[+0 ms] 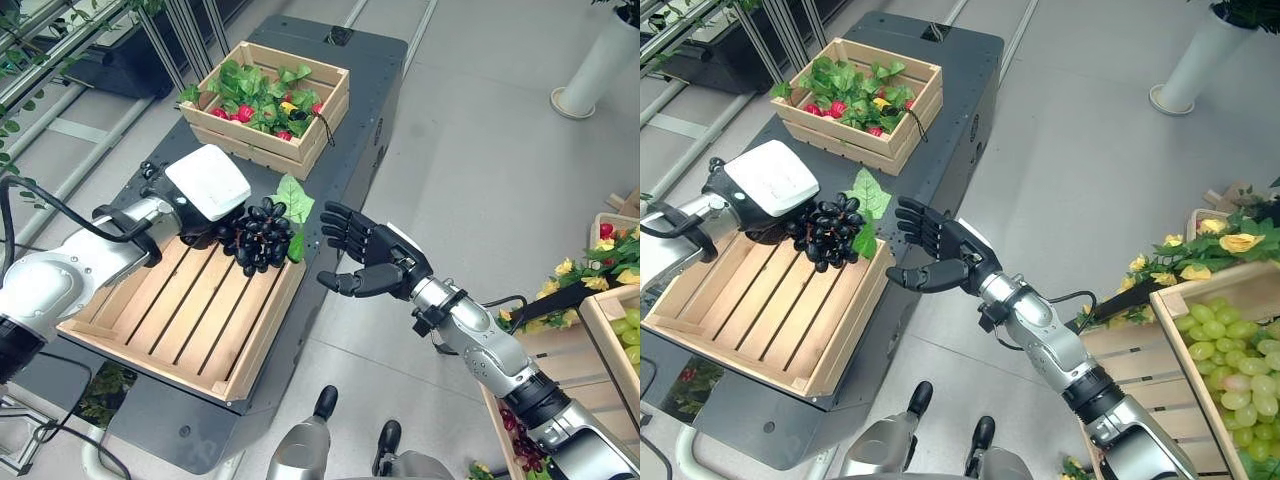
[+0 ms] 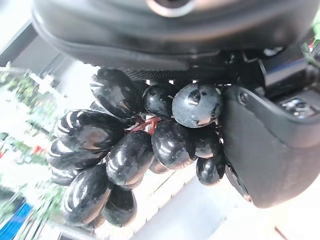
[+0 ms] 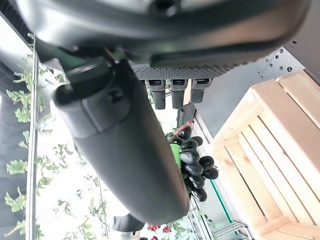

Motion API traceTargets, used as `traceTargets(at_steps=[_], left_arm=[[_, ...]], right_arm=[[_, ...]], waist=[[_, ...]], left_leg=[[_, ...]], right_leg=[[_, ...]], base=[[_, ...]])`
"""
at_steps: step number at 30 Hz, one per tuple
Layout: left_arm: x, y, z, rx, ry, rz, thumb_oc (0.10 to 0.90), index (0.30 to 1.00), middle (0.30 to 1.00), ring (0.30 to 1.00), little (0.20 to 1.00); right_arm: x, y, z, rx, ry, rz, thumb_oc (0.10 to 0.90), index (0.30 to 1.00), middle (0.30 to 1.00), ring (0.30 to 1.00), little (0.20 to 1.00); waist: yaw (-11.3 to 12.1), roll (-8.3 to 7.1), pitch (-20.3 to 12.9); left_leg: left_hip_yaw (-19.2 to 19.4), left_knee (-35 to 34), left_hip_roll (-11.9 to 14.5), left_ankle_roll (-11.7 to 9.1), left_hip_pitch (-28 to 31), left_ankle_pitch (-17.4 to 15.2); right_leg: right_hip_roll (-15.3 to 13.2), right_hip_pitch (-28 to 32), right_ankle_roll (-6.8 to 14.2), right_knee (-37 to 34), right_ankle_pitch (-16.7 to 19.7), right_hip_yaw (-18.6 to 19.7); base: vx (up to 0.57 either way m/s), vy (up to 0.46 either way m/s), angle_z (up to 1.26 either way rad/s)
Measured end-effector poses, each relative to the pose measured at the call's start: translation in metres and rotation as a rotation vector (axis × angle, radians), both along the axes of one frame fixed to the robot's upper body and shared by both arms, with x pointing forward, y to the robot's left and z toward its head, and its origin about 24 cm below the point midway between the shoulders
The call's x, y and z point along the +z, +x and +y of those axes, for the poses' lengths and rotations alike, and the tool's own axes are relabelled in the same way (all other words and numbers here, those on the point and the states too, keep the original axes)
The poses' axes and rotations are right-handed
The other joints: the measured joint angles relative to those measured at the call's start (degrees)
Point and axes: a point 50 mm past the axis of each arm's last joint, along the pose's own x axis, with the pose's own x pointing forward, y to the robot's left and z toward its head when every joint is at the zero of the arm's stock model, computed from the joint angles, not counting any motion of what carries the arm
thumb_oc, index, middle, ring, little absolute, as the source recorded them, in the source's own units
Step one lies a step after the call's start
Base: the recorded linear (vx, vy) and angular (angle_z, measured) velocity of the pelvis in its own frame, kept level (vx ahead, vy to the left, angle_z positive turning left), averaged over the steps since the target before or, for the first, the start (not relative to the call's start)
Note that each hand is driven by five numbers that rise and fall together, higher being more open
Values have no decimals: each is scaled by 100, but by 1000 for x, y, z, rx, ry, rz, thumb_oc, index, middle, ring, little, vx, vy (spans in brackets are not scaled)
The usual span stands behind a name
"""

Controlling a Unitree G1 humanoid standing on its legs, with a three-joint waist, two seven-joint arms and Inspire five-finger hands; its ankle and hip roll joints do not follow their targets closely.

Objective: Pick up the fruits from the basket on one side to the basket on the other side

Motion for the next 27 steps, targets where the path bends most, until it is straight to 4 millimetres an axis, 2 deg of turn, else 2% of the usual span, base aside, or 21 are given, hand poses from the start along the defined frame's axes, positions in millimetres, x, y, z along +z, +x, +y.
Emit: traceTargets(at_steps=[4, 10, 13, 22, 27], left_arm=[[3, -4, -11, -56, -88, 19, 400, 300, 300, 300, 300], [16, -8, -10, -84, -176, -34, 400, 300, 300, 300, 300], [22, -9, -11, -114, -243, -55, 400, 300, 300, 300, 300], [24, -18, -28, -224, -247, -56, 400, 300, 300, 300, 300], [22, -19, -29, -229, -250, -49, 400, 300, 300, 300, 300]], right_arm=[[-4, 0, 4, -57, 64, 60, 800, 900, 900, 900, 900], [-25, -10, 1, -103, 101, 170, 800, 900, 900, 900, 900], [-29, -11, 0, -112, 112, 194, 800, 900, 900, 900, 900], [-34, -14, 5, -79, 268, 340, 800, 900, 900, 900, 900], [-35, -17, 9, 18, 353, 399, 800, 900, 900, 900, 900]], waist=[[-4, 34, -22], [-11, 38, -24], [-14, 39, -25], [-16, 49, -34], [-13, 75, -55]], left_leg=[[3, -68, -8, 40, 6, 28], [30, -145, -12, 40, 101, 27], [35, -146, -13, 40, 105, 27], [41, -145, -11, 41, 117, 28], [43, -145, -11, 41, 118, 28]], right_leg=[[-6, 7, 14, -66, 23, -3], [-9, 112, 27, -184, 55, 9], [-9, 121, 27, -197, 65, 10], [-9, 135, 29, -198, 73, 12], [-9, 135, 29, -198, 74, 11]], base=[[40, 3, 0], [7, 0, 0], [0, 0, 0], [0, 0, 0], [0, 0, 0]])
